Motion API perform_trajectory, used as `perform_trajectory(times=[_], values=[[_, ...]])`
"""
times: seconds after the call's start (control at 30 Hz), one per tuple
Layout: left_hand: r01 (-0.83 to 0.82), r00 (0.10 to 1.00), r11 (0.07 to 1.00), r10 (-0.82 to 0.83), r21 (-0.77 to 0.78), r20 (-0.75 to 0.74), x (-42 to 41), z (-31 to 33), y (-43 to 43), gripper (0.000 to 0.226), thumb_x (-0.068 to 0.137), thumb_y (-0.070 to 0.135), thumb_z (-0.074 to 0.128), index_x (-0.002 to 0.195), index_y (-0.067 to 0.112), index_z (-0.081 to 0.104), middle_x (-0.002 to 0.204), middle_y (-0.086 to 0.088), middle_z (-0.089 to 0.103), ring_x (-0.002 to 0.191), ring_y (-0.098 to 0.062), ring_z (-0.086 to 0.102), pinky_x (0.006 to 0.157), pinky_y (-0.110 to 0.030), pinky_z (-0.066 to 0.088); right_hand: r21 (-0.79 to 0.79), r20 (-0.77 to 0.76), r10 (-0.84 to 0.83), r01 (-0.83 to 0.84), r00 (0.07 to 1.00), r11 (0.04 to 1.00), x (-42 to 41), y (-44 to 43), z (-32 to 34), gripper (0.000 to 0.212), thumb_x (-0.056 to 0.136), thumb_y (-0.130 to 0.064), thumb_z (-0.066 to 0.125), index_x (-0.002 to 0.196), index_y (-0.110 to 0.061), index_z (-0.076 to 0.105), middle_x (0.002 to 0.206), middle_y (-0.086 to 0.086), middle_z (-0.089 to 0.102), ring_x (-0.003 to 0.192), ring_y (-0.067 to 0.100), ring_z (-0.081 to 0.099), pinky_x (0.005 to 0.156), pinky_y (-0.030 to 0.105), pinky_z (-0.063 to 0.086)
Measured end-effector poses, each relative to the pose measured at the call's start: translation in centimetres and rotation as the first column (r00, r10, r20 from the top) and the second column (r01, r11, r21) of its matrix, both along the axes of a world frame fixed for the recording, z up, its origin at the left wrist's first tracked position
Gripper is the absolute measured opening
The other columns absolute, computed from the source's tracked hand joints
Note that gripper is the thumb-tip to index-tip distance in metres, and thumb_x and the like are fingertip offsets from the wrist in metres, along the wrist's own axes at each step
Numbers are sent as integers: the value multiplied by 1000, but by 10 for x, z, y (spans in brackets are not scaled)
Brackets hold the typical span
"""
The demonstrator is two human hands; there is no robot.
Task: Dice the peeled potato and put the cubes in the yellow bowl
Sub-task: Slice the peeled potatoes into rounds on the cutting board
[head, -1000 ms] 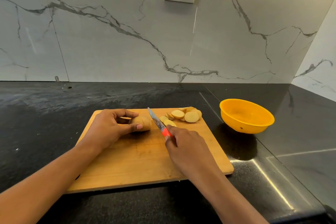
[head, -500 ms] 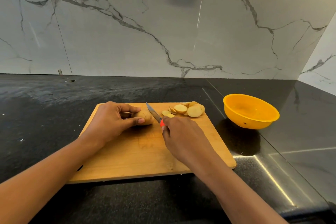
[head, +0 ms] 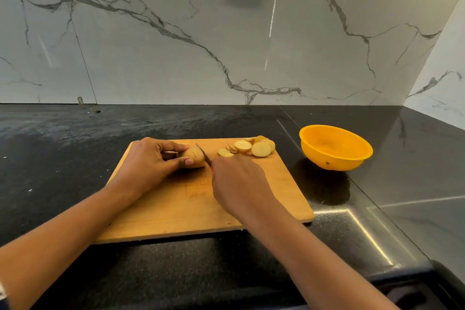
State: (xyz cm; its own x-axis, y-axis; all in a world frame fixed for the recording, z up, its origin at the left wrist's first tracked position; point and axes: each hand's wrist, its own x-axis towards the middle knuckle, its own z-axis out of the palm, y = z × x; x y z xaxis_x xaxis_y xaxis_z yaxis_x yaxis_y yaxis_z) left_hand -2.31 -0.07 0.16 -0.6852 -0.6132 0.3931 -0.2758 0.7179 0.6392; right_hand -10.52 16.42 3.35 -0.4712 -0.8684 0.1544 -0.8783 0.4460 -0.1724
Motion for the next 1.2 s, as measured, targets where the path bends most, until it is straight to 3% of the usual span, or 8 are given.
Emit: perform_trajectory(times=[0.33, 0.6, 0.67, 0.8, 0.93, 1.03, 1.1, 1.2], values=[[6, 1000, 1000, -6, 9, 4, -2, -3, -2, 44, 71, 33, 77, 111, 18, 69, 109, 2, 69, 81, 10, 51, 63, 0, 37, 111, 38, -15, 11, 999, 994, 15, -5, -3, 24, 100, -16, 44, 121, -11, 54, 119, 9, 58, 104, 22, 56, 71, 29, 35], [-1, 1000, 997, 0, 81, 7, -2, -4, -4, 47, 72, 38, 73, 115, 22, 66, 113, 1, 66, 90, -1, 52, 69, -9, 38, 180, -58, -23, 33, 998, 983, 20, 33, -20, 54, 101, -15, 38, 151, -12, 17, 116, 6, 57, 101, 22, 56, 59, 28, 33], [16, 1000, 991, -15, 129, -4, -1, -3, -5, 46, 68, 44, 70, 111, 27, 67, 108, 7, 65, 87, 3, 53, 70, -9, 39, 152, -32, -23, 28, 999, 988, 18, 35, -19, 52, 102, -19, 37, 151, -16, 19, 114, 6, 57, 96, 21, 54, 53, 26, 30], [66, 998, 973, -62, 221, -27, 1, 0, -5, 41, 61, 49, 69, 99, 37, 64, 97, 20, 63, 83, 11, 55, 67, -8, 40, -56, 162, -93, 103, 982, 993, -10, 35, -15, 36, 101, -34, 38, 136, -29, 47, 102, -3, 61, 81, 13, 50, 66, 27, 38], [81, 997, 968, -78, 236, -20, 0, 0, -5, 40, 59, 47, 69, 98, 39, 62, 99, 17, 61, 86, 7, 54, 67, -10, 41, -218, 487, -107, 239, 867, 946, -39, 40, -10, 33, 100, -36, 45, 130, -32, 56, 71, -8, 60, 62, 5, 54, 57, 26, 44], [92, 996, 966, -91, 242, -16, -1, 0, -7, 42, 59, 45, 69, 100, 37, 62, 103, 13, 61, 87, 6, 54, 67, -10, 40, -258, 635, -106, 340, 765, 905, -53, 45, -10, 34, 99, -32, 48, 132, -28, 55, 63, -5, 58, 50, 4, 44, 49, 21, 36], [96, 995, 966, -95, 239, -16, -1, 0, -7, 43, 60, 45, 70, 101, 37, 62, 103, 13, 61, 87, 6, 53, 67, -10, 40, -281, 654, -113, 379, 748, 882, -56, 46, -9, 35, 99, -31, 49, 133, -26, 55, 61, -4, 57, 48, 4, 43, 46, 19, 34], [99, 995, 965, -98, 243, -17, -1, -1, -6, 46, 57, 46, 70, 101, 36, 63, 101, 15, 60, 86, 7, 53, 68, -10, 41, -276, 519, -135, 315, 844, 908, -49, 47, -10, 35, 100, -35, 46, 134, -31, 53, 66, -10, 57, 55, 3, 49, 51, 18, 36]])
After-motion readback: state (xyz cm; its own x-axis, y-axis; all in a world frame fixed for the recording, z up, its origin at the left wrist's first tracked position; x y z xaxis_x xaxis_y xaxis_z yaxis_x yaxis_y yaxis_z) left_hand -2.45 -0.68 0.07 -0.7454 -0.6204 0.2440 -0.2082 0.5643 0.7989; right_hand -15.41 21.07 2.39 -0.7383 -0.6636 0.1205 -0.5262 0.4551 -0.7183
